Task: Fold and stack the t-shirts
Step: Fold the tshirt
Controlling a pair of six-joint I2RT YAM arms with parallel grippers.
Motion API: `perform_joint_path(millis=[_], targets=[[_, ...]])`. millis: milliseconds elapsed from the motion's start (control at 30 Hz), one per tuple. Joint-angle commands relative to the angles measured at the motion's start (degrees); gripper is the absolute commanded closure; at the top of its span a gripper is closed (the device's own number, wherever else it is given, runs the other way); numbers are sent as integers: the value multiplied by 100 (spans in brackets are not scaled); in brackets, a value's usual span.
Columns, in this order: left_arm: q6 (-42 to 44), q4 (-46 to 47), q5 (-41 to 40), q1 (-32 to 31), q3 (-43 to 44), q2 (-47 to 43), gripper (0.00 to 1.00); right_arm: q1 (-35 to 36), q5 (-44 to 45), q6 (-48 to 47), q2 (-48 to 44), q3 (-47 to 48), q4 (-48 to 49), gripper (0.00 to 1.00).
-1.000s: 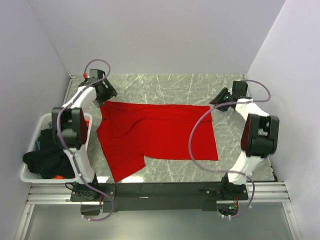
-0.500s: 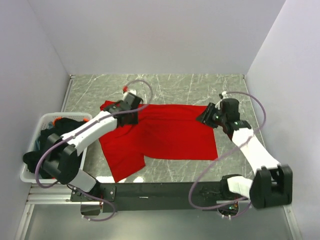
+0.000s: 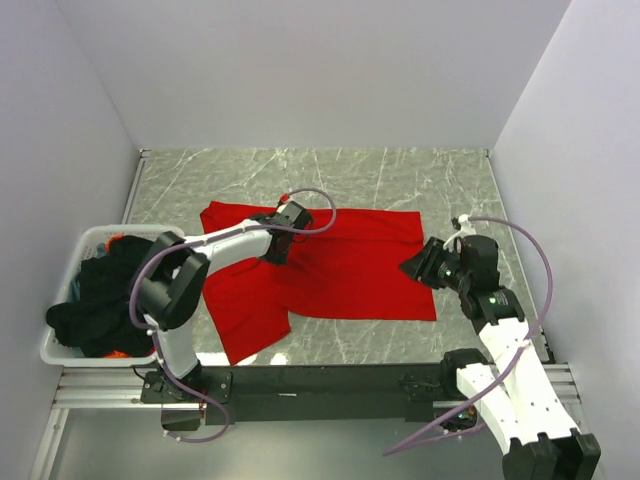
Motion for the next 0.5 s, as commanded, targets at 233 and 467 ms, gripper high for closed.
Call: perform_joint_path(millis=[233,467], targets=[[453,352,-279,31,540,637,86,17,66,-3,-419,-367,-230,57],[515,290,-533,137,813,866,80,17,58,-3,-349,-455,-133,57]])
